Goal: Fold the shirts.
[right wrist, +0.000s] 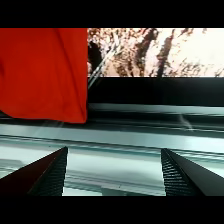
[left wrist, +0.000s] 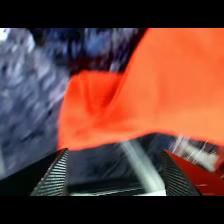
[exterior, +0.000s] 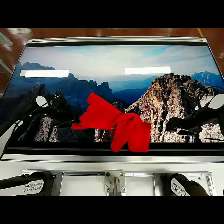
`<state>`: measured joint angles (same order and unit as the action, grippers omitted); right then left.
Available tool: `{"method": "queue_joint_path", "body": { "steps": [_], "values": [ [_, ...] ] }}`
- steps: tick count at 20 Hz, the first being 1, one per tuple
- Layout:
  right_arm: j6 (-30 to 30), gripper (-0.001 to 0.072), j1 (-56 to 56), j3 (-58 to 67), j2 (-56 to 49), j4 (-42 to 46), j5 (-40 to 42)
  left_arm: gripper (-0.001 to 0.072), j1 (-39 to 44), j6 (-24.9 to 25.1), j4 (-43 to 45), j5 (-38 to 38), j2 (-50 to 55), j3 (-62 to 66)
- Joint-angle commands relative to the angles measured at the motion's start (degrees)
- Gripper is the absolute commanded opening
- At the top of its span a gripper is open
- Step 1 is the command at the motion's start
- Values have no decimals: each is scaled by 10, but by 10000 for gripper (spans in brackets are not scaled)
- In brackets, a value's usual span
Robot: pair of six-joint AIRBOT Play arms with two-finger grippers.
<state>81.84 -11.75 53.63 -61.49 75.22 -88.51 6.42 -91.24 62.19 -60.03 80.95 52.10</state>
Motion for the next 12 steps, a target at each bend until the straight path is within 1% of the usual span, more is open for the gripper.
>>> {"method": "queue_joint_path", "body": {
  "steps": [1,4,5,6,8,9,11,12],
  "values": [
    [9,691,0,-2,-1,-18,-2,712,11,32,-82,64,35,-8],
    [15,691,0,-2,-1,-18,-1,708,39,29,-87,94,55,-8],
    [15,691,0,-2,-1,-18,-2,600,46,22,-87,101,63,-8],
    [15,691,0,-2,-1,-18,-1,422,49,21,-87,108,69,-8],
    [15,691,0,-8,-1,-13,1,171,48,16,-87,119,74,-7],
    [15,691,0,-22,-1,-4,2,51,47,23,-87,114,74,-4],
    [4,691,-3,-81,-1,-9,4,44,46,56,-86,91,69,5],
    [-9,691,-10,-116,-1,-42,10,44,46,69,-87,81,64,9]
  ]
}}
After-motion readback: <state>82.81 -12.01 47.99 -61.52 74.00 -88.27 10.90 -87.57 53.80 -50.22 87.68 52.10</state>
